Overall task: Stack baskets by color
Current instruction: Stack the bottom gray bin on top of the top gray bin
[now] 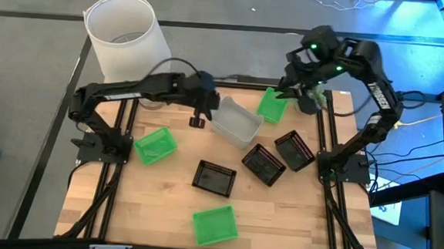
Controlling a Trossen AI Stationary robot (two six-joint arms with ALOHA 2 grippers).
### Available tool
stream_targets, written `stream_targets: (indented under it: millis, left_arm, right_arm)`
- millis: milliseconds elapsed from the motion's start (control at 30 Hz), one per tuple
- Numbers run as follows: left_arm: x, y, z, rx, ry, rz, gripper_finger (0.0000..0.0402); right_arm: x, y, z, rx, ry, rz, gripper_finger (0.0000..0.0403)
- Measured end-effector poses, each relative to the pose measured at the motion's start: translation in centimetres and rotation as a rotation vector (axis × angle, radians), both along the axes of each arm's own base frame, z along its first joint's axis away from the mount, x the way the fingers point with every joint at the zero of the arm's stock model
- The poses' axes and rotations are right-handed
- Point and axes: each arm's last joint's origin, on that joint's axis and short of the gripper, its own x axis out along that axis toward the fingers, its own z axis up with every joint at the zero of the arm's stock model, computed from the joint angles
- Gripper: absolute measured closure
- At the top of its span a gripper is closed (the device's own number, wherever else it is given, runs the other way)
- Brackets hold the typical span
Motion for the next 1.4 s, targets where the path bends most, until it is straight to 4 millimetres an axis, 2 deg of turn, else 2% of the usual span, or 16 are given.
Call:
stream_targets:
  millis: [67, 167, 233, 367, 533, 767, 1033, 1167, 1400]
  left_arm:
    - [-1.2, -0.2, 1.3, -0.003, -0.048, 0.020, 0.0362]
    - [-3.0, -0.7, 3.4, -0.009, -0.138, 0.048, 0.0362]
    - [-4.2, -1.0, 4.6, -0.009, -0.197, 0.068, 0.0362]
    - [-6.4, -1.5, 6.7, -0.017, -0.309, 0.095, 0.0362]
    - [-8.5, -2.1, 8.4, -0.019, -0.401, 0.109, 0.0362]
    - [-9.9, -2.3, 9.2, 0.008, -0.439, 0.172, 0.0362]
    - [-9.9, -2.2, 9.3, 0.016, -0.441, 0.182, 0.0362]
    - [-9.6, -2.1, 9.1, 0.014, -0.431, 0.183, 0.0363]
    - [-9.6, -2.1, 9.1, 0.014, -0.430, 0.184, 0.0363]
  right_arm:
    - [0.6, -0.4, -1.2, 0.015, 0.053, -0.006, 0.0321]
    - [1.5, -0.8, -3.5, 0.040, 0.140, 0.010, 0.0376]
    - [2.1, -1.1, -5.3, 0.048, 0.214, 0.022, 0.0394]
    - [3.2, -1.5, -9.5, 0.072, 0.354, 0.019, 0.0399]
    - [3.8, -1.3, -15.0, 0.123, 0.514, 0.035, 0.0401]
    - [5.1, -0.9, -21.3, 0.141, 0.521, 0.008, 0.0402]
    - [6.1, -0.8, -24.9, 0.078, 0.453, -0.063, 0.0403]
    - [6.9, -1.1, -25.3, 0.039, 0.359, -0.066, 0.0403]
    - [9.7, -2.3, -26.6, -0.025, 0.195, -0.070, 0.0403]
